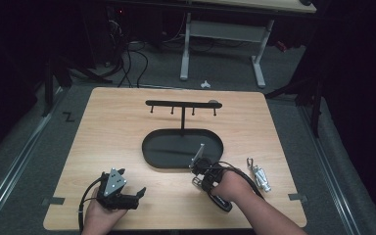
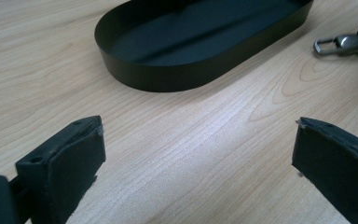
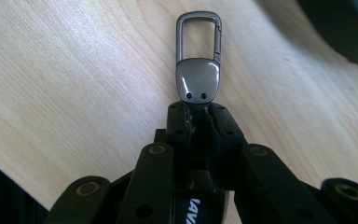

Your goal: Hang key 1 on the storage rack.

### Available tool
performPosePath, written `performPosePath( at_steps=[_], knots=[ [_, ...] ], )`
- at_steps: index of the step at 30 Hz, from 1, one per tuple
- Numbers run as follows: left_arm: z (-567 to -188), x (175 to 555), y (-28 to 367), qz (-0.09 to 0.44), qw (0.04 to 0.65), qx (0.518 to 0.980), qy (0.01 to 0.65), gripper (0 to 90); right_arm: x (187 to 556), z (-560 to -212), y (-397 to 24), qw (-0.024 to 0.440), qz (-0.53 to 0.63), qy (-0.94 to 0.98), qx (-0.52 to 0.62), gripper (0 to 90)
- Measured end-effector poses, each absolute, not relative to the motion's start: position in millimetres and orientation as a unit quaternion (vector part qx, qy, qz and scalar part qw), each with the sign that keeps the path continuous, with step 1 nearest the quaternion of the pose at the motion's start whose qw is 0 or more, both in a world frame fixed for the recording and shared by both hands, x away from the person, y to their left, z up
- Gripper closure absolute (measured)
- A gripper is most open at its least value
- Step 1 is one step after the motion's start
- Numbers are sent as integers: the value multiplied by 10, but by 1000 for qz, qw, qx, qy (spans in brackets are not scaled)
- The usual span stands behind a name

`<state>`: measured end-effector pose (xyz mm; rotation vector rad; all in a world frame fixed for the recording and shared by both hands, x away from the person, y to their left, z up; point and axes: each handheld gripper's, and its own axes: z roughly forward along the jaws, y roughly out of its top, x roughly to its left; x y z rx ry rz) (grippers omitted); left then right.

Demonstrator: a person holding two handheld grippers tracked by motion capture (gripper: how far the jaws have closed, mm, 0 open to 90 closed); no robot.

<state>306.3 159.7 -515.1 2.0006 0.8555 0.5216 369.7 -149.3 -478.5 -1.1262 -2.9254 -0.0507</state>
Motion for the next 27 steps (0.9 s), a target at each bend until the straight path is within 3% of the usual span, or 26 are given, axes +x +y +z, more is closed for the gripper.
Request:
performPosePath(
  at_steps=[27],
  knots=[
    [-5152, 3050, 1577, 211, 434, 808, 339, 36, 3567, -4031, -1852, -28, -65, -914, -400, 806]
  ],
)
